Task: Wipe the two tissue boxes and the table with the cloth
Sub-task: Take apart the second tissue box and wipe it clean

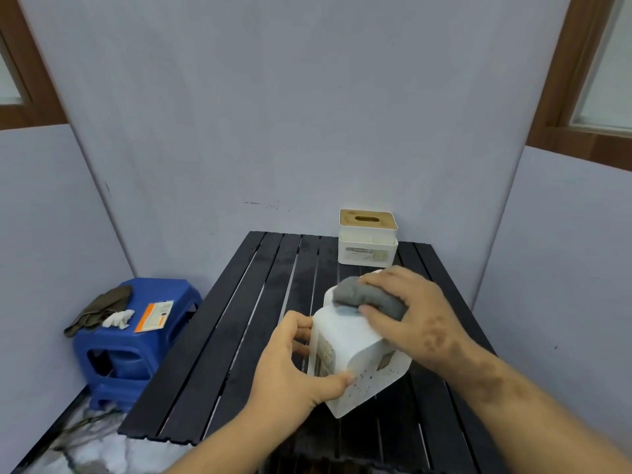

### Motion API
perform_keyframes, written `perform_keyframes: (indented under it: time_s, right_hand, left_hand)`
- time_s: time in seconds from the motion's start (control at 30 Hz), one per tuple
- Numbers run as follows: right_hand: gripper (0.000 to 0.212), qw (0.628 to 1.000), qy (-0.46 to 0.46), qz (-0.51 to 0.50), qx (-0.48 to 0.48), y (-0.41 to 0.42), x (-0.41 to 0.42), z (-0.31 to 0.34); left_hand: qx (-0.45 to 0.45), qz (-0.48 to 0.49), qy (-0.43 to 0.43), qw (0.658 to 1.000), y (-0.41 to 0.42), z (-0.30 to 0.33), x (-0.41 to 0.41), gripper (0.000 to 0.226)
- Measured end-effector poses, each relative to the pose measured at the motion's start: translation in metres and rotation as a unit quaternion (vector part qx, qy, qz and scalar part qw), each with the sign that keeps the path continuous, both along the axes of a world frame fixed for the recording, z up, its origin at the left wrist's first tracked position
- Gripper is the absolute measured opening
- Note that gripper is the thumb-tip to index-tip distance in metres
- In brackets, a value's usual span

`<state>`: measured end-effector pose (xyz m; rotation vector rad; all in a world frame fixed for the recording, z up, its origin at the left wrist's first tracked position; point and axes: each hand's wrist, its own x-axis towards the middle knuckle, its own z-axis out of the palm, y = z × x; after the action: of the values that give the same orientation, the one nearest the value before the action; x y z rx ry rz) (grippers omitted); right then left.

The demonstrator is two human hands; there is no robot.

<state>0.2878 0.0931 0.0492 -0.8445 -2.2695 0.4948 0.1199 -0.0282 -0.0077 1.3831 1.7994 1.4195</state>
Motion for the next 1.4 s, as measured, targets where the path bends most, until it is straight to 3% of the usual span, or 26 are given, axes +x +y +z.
perform_keyframes:
  time_s: [0.07,0.13,0.3,0.37,0.57,0.7,0.87,0.93,1.07,1.2,1.27,1.4]
  right_hand:
    - [0.036,0.994,0.052,-0.088,-0.029,0.018,0.022,-0.004]
    - [0.035,0.992,0.057,-0.113,-0.022,0.011,0.026,-0.009]
    - [0.036,0.995,0.019,0.075,0.066,-0.05,0.004,-0.008]
    - [0.036,0.991,-0.016,0.081,0.103,-0.037,0.014,-0.009]
    - [0.041,0.991,0.114,-0.032,-0.061,0.015,0.069,-0.014]
    - [0.023,0.978,0.087,-0.052,-0.184,0.033,0.089,-0.023]
    - [0.025,0.97,0.07,-0.04,-0.23,0.034,0.091,-0.025]
    - [0.023,0.968,0.072,-0.043,-0.235,0.034,0.091,-0.021]
    - [0.022,0.969,0.065,-0.055,-0.233,0.031,0.093,-0.016]
    - [0.021,0.969,0.056,-0.067,-0.231,0.03,0.095,-0.013]
    - [0.021,0.969,0.048,-0.071,-0.233,0.03,0.097,-0.013]
    - [0.02,0.97,0.053,-0.079,-0.223,0.03,0.104,-0.013]
  left_hand:
    - [-0.007,-0.001,-0.009,1.0,0.0,0.0,0.0,0.062]
    - [-0.008,-0.002,-0.017,1.0,0.0,0.0,0.001,0.062]
    - [0.012,-0.007,-0.015,1.0,0.002,-0.002,0.0,0.057]
    - [0.006,-0.01,-0.006,1.0,0.003,-0.002,-0.003,0.058]
    - [-0.034,-0.01,0.033,0.999,0.005,0.0,-0.013,0.062]
    - [-0.083,-0.037,0.066,0.994,0.003,0.011,-0.018,0.063]
    - [-0.137,0.004,0.151,0.979,0.006,0.05,-0.017,0.117]
    - [-0.149,-0.011,0.232,0.961,0.015,0.074,-0.002,0.114]
    - [-0.22,-0.086,0.427,0.873,0.054,0.102,0.037,0.093]
    - [-0.271,-0.121,0.529,0.795,0.088,0.108,0.053,0.078]
    - [-0.28,-0.127,0.539,0.784,0.097,0.111,0.057,0.076]
    - [-0.289,-0.143,0.511,0.797,0.104,0.116,0.052,0.082]
